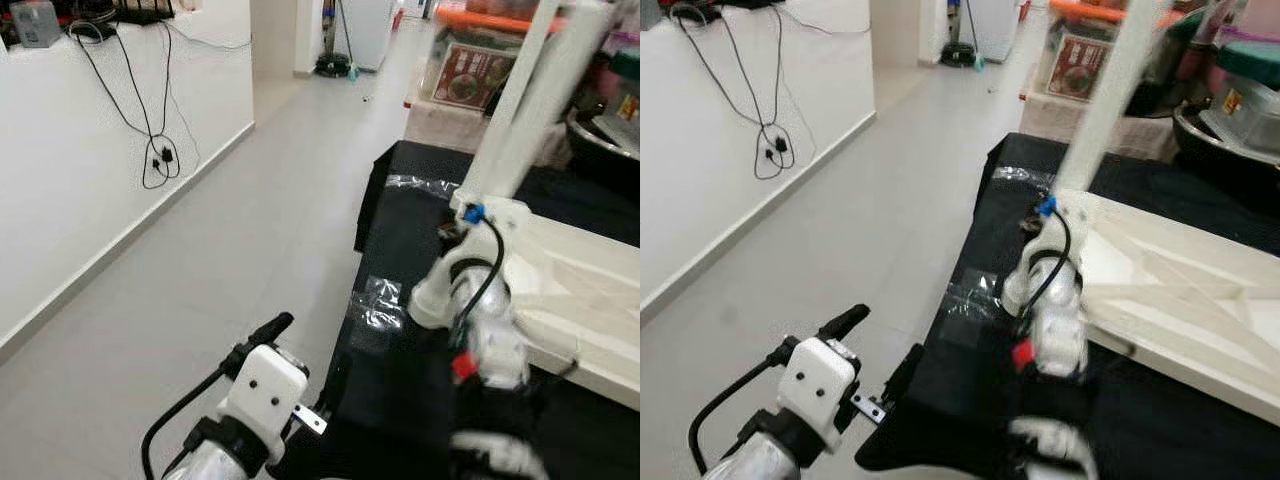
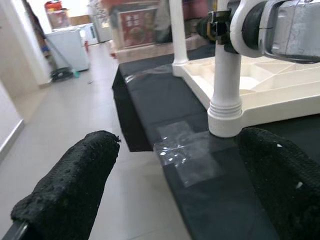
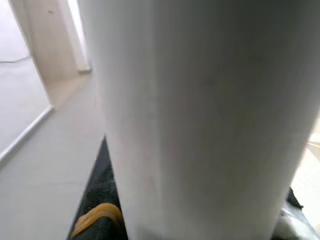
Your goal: Building children table
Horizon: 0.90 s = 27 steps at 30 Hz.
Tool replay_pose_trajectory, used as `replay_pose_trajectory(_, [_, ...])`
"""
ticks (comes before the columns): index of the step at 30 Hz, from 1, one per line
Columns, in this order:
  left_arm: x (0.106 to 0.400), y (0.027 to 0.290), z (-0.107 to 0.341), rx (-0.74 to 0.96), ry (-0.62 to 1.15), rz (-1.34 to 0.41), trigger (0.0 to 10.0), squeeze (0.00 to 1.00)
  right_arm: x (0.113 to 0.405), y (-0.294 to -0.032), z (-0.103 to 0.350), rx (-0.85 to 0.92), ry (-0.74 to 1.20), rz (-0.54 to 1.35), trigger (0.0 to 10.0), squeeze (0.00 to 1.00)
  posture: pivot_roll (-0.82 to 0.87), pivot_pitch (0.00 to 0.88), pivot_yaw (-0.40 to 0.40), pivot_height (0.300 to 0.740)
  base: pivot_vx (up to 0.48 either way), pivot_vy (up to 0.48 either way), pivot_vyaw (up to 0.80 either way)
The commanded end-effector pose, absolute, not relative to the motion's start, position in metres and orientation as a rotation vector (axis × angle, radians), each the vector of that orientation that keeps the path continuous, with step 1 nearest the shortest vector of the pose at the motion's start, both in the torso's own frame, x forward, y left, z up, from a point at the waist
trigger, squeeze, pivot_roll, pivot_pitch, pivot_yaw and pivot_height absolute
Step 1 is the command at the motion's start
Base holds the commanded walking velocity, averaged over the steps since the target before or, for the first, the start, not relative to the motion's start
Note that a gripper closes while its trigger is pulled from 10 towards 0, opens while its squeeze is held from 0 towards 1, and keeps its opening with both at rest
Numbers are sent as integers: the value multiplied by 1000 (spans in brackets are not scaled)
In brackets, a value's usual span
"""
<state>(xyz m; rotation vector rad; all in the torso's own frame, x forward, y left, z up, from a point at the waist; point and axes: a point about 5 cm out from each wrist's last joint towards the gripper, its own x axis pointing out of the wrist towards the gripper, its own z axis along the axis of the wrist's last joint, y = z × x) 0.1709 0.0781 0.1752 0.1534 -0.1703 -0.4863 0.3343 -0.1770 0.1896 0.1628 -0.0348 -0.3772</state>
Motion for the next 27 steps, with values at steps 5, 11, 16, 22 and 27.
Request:
replay_pose_trajectory(5, [170,78,173,149,-149,-492,10000,0,330,-161,173,257,40,-388,0,0,134,62,-107,740,0,0,0])
replay_pose_trajectory(11, [169,79,172,148,-144,-494,10000,0,336,-155,188,250,-77,-267,10000,1000,129,60,-106,740,0,0,0])
replay_pose_trajectory(16, [169,78,171,145,-141,-494,10000,0,350,-181,204,290,-140,-65,10000,0,126,52,-105,740,0,0,0])
replay_pose_trajectory(22, [169,77,170,143,-139,-499,10000,0,352,-192,211,343,-112,428,10000,0,123,45,-106,740,0,0,0])
replay_pose_trajectory(27, [169,76,170,145,-141,-501,10000,0,333,-184,201,224,19,927,10000,0,137,31,-113,740,0,0,0])
